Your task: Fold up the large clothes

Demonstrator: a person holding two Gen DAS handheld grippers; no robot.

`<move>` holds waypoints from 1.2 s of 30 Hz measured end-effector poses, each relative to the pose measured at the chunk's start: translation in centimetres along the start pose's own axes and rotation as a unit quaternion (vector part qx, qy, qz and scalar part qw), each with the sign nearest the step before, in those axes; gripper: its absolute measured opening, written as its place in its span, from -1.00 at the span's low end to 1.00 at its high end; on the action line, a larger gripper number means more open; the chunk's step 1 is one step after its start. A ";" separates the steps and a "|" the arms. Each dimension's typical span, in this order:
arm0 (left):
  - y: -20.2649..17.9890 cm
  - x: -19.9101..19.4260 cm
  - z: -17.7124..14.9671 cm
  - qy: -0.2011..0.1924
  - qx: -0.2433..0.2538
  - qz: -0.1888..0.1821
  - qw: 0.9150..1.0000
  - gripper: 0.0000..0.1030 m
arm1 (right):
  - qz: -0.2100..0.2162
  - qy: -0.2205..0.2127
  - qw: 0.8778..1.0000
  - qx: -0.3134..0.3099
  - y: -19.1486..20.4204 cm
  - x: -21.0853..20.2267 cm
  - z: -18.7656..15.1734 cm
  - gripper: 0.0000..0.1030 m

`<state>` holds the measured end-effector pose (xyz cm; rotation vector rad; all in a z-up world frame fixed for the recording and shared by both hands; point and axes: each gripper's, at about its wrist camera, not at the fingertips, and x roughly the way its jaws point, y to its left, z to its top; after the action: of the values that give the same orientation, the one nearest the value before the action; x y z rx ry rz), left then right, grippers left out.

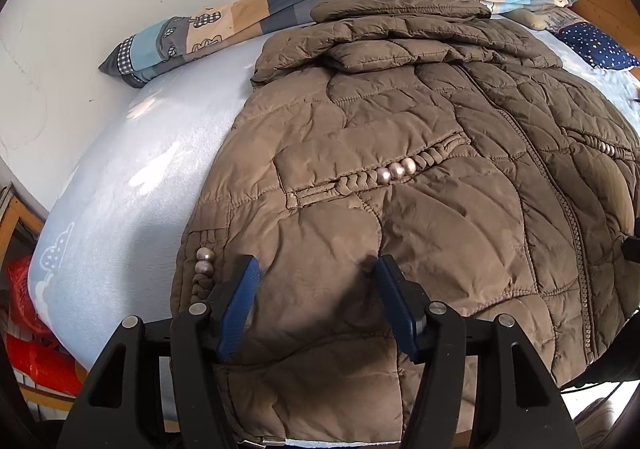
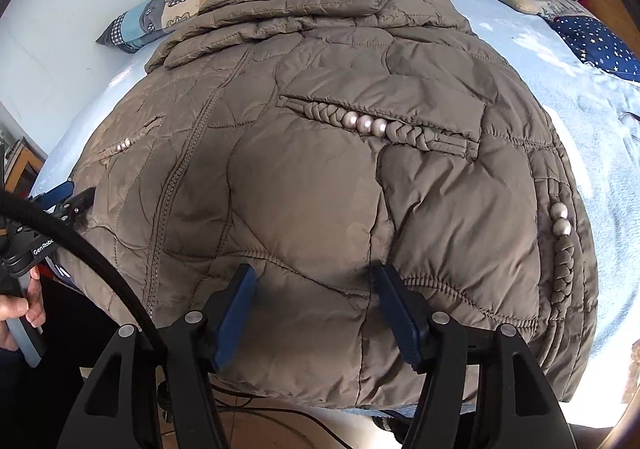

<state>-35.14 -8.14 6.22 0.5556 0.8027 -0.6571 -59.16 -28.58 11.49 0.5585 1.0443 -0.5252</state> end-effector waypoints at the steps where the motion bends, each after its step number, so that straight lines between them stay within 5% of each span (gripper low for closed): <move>1: 0.1 -0.1 0.0 -0.002 -0.002 -0.002 1.000 0.17 | -0.002 -0.001 1.000 -0.002 0.1 -0.1 0.0 0.32; 16: 1.3 -1.9 0.7 -0.051 -0.025 -0.007 0.998 0.17 | 0.022 -0.082 0.996 0.015 0.0 -4.0 1.3 0.33; 24: 4.8 -2.0 3.6 -0.031 -0.077 -0.019 0.996 0.19 | 0.026 -0.133 0.991 0.023 -0.8 -7.3 5.6 0.33; 28: 4.6 -2.6 7.4 -0.038 -0.088 -0.056 0.994 0.20 | 0.027 -0.136 0.990 0.003 -0.5 -7.8 8.8 0.33; 32: 2.7 -3.2 13.3 -0.059 -0.053 -0.055 0.995 0.21 | 0.012 -0.152 0.988 -0.036 0.0 -8.2 13.1 0.33; 36: 0.4 -2.4 19.2 -0.059 -0.043 -0.067 0.995 0.26 | 0.039 -0.162 0.986 -0.007 -1.3 -7.1 18.1 0.33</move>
<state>-27.16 -19.99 19.22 0.3824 0.7583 -0.7673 -51.16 -40.34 24.77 0.4800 0.7132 -0.5200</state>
